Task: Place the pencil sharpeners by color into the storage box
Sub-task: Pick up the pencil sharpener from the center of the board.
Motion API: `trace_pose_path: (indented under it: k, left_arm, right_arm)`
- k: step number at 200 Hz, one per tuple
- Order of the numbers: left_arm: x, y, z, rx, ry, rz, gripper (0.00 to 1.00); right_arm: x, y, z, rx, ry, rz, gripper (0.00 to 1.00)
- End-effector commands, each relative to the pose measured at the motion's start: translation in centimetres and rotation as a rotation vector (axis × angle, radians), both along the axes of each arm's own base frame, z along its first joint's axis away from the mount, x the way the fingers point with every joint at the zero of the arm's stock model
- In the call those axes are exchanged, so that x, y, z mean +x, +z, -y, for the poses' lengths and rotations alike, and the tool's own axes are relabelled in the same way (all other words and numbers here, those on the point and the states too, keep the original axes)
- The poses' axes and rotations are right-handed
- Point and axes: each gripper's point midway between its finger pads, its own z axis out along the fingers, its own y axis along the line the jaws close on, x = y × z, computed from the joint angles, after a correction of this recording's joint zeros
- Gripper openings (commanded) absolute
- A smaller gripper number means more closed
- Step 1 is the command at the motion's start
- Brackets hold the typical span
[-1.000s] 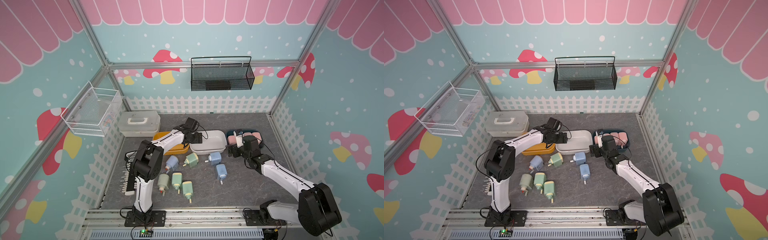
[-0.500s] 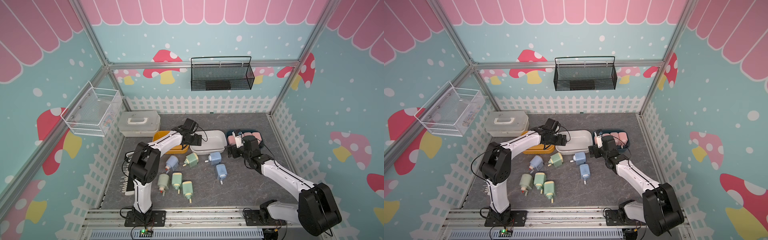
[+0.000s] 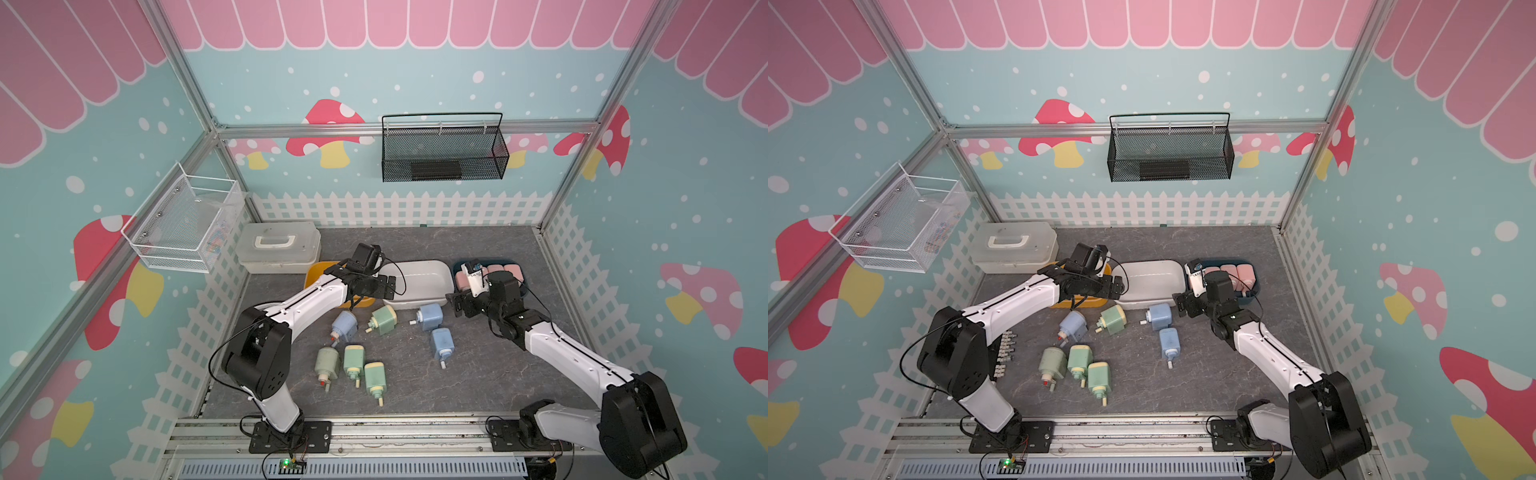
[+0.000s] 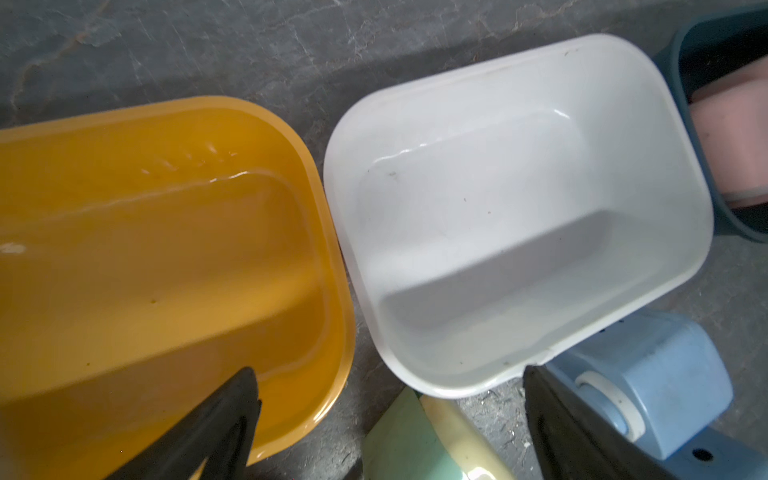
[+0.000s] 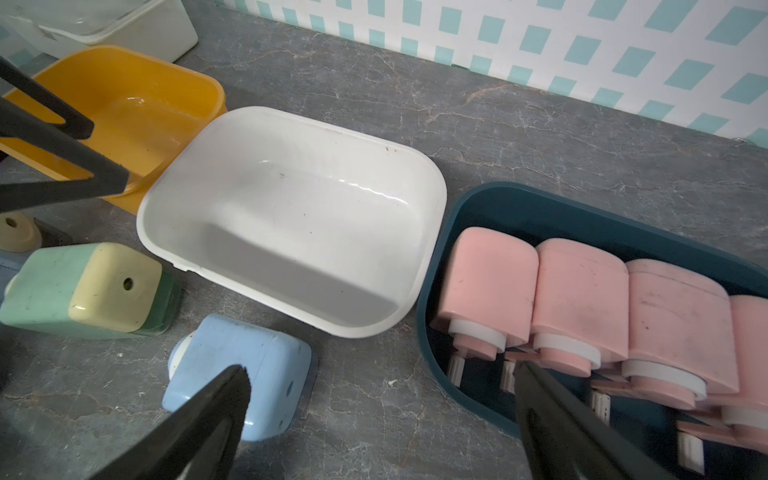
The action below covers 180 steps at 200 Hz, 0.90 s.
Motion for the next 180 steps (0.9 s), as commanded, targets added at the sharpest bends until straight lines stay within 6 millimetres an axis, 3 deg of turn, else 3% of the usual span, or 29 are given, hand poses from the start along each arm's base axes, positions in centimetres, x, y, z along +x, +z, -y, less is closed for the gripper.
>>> trace_pose_path:
  k: [1, 30, 108, 153, 180]
  left_arm:
    - [-1.3, 1.4, 0.5, -0.047, -0.067, 0.07, 0.99]
    - [-3.3, 1.9, -0.6, -0.05, -0.121, 0.178, 0.99]
    - [-9.6, 2.8, -0.3, -0.08, -0.369, 0.455, 0.98]
    - [-9.8, 2.1, -0.2, -0.018, -0.428, 0.431, 0.96]
    - [-9.6, 0.3, -1.8, 0.143, -0.452, 0.365, 0.96]
  right_arm:
    - [-0.6, 1.0, -0.7, 0.011, 0.076, 0.045, 0.99]
    - [-1.1, 1.1, -1.3, 0.014, 0.125, 0.052, 0.99]
    - [-0.4, 1.6, -1.4, 0.017, 0.11, 0.064, 0.99]
    - [-0.1, 2.6, -1.4, 0.044, 0.095, 0.077, 0.98]
    - [-0.2, 3.2, -1.4, 0.047, 0.099, 0.095, 0.98]
